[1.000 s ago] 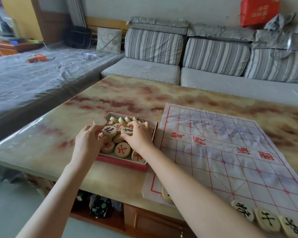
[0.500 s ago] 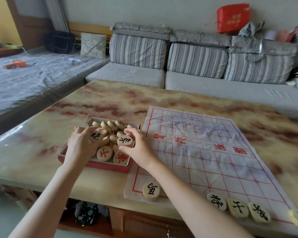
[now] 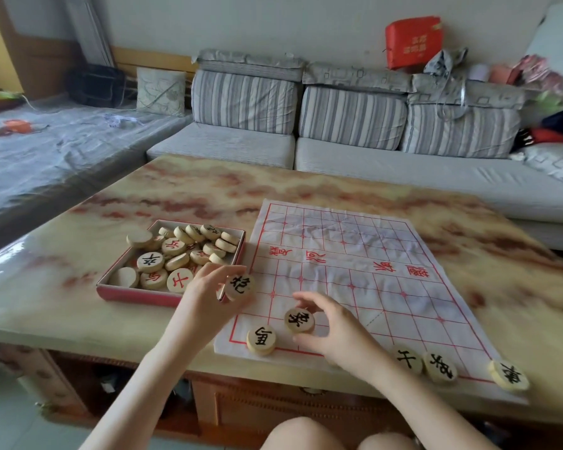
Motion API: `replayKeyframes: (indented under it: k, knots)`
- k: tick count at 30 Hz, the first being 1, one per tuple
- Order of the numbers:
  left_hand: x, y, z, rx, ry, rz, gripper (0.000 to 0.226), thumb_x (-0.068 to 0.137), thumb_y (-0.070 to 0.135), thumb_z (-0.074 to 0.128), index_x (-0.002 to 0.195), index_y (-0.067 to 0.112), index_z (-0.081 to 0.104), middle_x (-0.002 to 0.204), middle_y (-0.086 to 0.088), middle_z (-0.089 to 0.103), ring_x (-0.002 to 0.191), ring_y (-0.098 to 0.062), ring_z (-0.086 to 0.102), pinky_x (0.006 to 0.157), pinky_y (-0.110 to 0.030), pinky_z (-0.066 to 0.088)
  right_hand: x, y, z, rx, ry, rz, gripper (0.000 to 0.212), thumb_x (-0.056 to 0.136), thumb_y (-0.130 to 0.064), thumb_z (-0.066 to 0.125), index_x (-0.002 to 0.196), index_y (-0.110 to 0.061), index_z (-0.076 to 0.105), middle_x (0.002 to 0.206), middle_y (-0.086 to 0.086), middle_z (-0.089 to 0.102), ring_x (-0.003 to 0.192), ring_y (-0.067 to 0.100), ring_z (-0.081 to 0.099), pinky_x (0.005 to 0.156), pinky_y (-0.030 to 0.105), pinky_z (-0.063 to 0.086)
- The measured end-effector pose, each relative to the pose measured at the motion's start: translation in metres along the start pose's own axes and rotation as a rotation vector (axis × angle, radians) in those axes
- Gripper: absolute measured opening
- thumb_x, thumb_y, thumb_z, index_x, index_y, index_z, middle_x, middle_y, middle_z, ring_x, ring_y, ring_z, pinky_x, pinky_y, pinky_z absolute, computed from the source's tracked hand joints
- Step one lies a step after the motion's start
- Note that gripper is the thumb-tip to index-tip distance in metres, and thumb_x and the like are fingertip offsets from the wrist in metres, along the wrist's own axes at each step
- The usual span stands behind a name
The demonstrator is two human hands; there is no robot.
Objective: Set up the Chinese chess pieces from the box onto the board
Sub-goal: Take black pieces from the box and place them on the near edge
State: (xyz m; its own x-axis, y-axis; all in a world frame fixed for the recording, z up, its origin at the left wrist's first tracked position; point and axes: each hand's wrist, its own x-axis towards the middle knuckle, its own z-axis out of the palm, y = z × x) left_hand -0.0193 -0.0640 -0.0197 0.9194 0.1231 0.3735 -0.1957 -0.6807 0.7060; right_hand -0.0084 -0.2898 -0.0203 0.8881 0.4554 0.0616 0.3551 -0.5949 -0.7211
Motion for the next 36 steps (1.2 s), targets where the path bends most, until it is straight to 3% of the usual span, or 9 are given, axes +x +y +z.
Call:
replayKeyframes:
  k: [4, 7, 12, 15, 17, 20, 26, 33, 36]
  knots:
    - [-0.01, 0.015, 0.018, -0.018, -0.077, 0.052, 0.05, 0.07, 0.032, 0.075, 0.117, 0.022, 0.059, 0.11, 0.009, 0.053, 0.093, -0.007, 0.056, 0.088, -0.022, 0.049, -0.017, 0.013, 0.006, -0.052, 0.011, 0.037, 0.059, 0.076, -0.031, 0.072, 0.127, -0.042, 0.045, 0.114, -0.024, 0.052, 0.111, 0.005, 0.046, 0.095, 0.024, 0.038]
    - [-0.015, 0.018, 0.025, -0.036, -0.093, 0.06, 0.05, 0.07, 0.033, 0.075, 0.117, 0.024, 0.059, 0.112, 0.008, 0.054, 0.097, -0.006, 0.056, 0.09, -0.022, 0.047, -0.02, 0.015, 0.011, -0.081, 0.031, 0.052, 0.06, 0.075, -0.032, 0.073, 0.128, -0.04, 0.045, 0.109, -0.032, 0.047, 0.113, 0.011, 0.041, 0.1, 0.03, 0.036]
    - [-0.019, 0.021, 0.028, -0.042, -0.105, 0.049, 0.05, 0.07, 0.032, 0.075, 0.117, 0.024, 0.059, 0.112, 0.007, 0.054, 0.1, -0.008, 0.056, 0.091, -0.021, 0.046, -0.018, 0.014, 0.017, -0.179, 0.078, 0.031, 0.058, 0.077, -0.036, 0.069, 0.129, -0.038, 0.043, 0.115, -0.025, 0.048, 0.112, 0.005, 0.027, 0.099, 0.025, 0.019]
    - [-0.018, 0.02, 0.03, -0.032, -0.111, 0.043, 0.05, 0.071, 0.032, 0.074, 0.118, 0.024, 0.059, 0.112, 0.007, 0.054, 0.101, -0.008, 0.056, 0.092, -0.022, 0.047, -0.017, 0.016, 0.021, -0.239, 0.064, 0.008, 0.055, 0.078, -0.041, 0.065, 0.128, -0.037, 0.042, 0.119, -0.023, 0.047, 0.113, 0.003, 0.03, 0.106, 0.024, 0.013]
    - [-0.015, 0.017, 0.031, -0.004, -0.11, 0.039, 0.052, 0.072, 0.034, 0.073, 0.12, 0.024, 0.057, 0.114, 0.008, 0.054, 0.103, -0.008, 0.055, 0.094, -0.025, 0.047, -0.017, 0.017, 0.021, -0.252, 0.051, 0.008, 0.057, 0.076, -0.046, 0.065, 0.128, -0.039, 0.041, 0.121, -0.023, 0.046, 0.118, 0.004, 0.031, 0.109, 0.027, 0.013]
    - [-0.008, 0.014, 0.034, 0.068, -0.108, 0.035, 0.055, 0.074, 0.034, 0.071, 0.125, 0.024, 0.052, 0.118, 0.008, 0.053, 0.104, -0.007, 0.053, 0.093, -0.02, 0.043, -0.019, 0.015, 0.015, -0.236, 0.071, -0.007, 0.06, 0.077, -0.049, 0.064, 0.131, -0.038, 0.04, 0.124, -0.024, 0.041, 0.115, -0.002, 0.025, 0.101, 0.023, 0.013]
    - [0.015, 0.011, 0.052, 0.183, -0.123, 0.006, 0.057, 0.076, 0.03, 0.07, 0.128, 0.024, 0.047, 0.121, 0.006, 0.055, 0.106, -0.011, 0.053, 0.089, -0.018, 0.04, -0.019, 0.005, -0.002, -0.201, 0.091, -0.002, 0.049, 0.085, -0.041, 0.059, 0.131, -0.039, 0.041, 0.101, -0.04, 0.027, 0.101, -0.007, 0.019, 0.097, 0.022, 0.021]
    - [0.029, -0.001, 0.073, 0.201, -0.202, 0.013, 0.054, 0.08, 0.035, 0.065, 0.13, 0.023, 0.047, 0.128, 0.004, 0.055, 0.109, -0.014, 0.057, 0.092, -0.024, 0.045, -0.018, 0.005, -0.003, -0.193, 0.088, -0.013, 0.044, 0.088, -0.041, 0.055, 0.13, -0.041, 0.041, 0.102, -0.037, 0.03, 0.108, -0.003, 0.021, 0.097, 0.019, 0.021]
    - [0.028, -0.004, 0.075, 0.165, -0.198, 0.032, 0.054, 0.082, 0.036, 0.063, 0.132, 0.022, 0.046, 0.132, 0.006, 0.052, 0.112, -0.011, 0.054, 0.093, -0.018, 0.04, -0.015, 0.007, -0.002, -0.185, 0.072, -0.017, 0.044, 0.087, -0.042, 0.055, 0.129, -0.043, 0.041, 0.103, -0.039, 0.029, 0.111, -0.002, 0.022, 0.097, 0.019, 0.02]
